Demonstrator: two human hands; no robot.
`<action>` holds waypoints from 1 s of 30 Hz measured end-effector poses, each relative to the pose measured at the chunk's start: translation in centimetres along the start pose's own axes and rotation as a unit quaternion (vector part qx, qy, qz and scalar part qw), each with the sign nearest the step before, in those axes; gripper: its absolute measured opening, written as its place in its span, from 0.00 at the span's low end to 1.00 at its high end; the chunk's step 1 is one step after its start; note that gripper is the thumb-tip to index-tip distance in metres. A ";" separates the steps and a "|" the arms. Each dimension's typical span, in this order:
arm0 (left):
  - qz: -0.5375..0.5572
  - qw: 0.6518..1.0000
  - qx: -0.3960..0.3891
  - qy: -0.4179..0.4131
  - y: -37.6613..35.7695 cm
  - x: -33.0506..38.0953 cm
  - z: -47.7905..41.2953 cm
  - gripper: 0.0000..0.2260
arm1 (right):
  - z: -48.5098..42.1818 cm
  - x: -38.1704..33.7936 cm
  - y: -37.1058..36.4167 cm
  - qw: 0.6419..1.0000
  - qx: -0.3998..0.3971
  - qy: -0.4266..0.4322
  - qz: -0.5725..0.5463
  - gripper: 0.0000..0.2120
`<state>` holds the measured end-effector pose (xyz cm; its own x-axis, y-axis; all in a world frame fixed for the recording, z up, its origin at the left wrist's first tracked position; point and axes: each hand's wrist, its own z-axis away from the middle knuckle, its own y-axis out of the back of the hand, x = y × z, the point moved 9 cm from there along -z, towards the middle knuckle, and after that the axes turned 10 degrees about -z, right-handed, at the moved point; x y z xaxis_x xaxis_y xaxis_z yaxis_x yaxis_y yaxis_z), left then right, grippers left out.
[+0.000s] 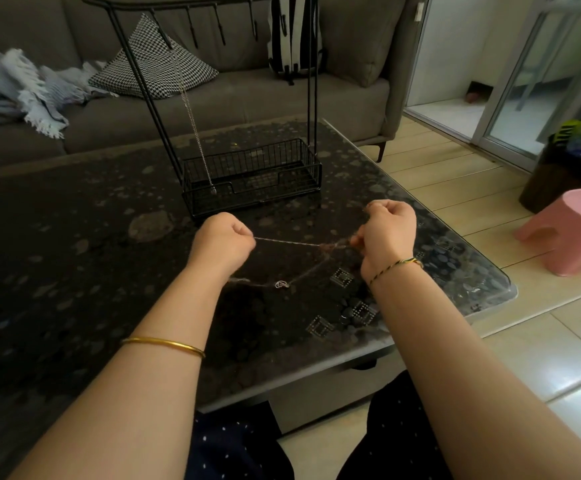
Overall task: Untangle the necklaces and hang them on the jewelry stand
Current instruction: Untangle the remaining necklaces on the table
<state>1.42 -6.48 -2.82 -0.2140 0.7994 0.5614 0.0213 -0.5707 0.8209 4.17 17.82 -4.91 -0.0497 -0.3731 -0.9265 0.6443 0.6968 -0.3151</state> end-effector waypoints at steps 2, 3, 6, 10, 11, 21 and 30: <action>0.046 0.997 0.020 0.054 0.5 -1.4 -0.5 0.08 | -0.3 -0.3 0.4 0.999 0.011 0.021 0.029 0.07; 0.104 0.990 0.020 0.093 0.5 -2.1 -0.6 0.07 | -0.4 -0.4 0.5 0.998 0.011 0.029 0.049 0.07; 0.307 0.932 -0.016 0.194 -0.4 -3.3 -0.1 0.05 | -0.9 -0.1 0.2 0.993 -0.006 0.032 0.112 0.08; 0.369 0.899 -0.028 0.236 -0.9 -4.2 -0.3 0.06 | -0.8 0.1 -0.2 0.985 -0.026 0.028 0.169 0.09; 0.354 0.905 -0.025 0.237 -0.8 -4.2 -0.2 0.05 | -0.8 0.2 -0.2 0.984 -0.030 0.027 0.173 0.08; -0.100 0.990 -0.064 0.077 -2.4 -2.7 -1.6 0.09 | 1.6 0.1 -2.7 0.982 -0.176 -0.038 0.065 0.07; 0.082 0.947 -0.267 -0.158 -6.5 5.3 3.3 0.11 | 4.1 -0.1 -4.8 0.953 -0.256 -0.121 -0.110 0.09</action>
<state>3.32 2.12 -4.81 0.0543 0.6592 0.7500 -0.4854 -0.6390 0.5967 4.21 12.00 -2.41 0.0765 -0.6309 -0.7721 0.1787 0.7705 -0.6118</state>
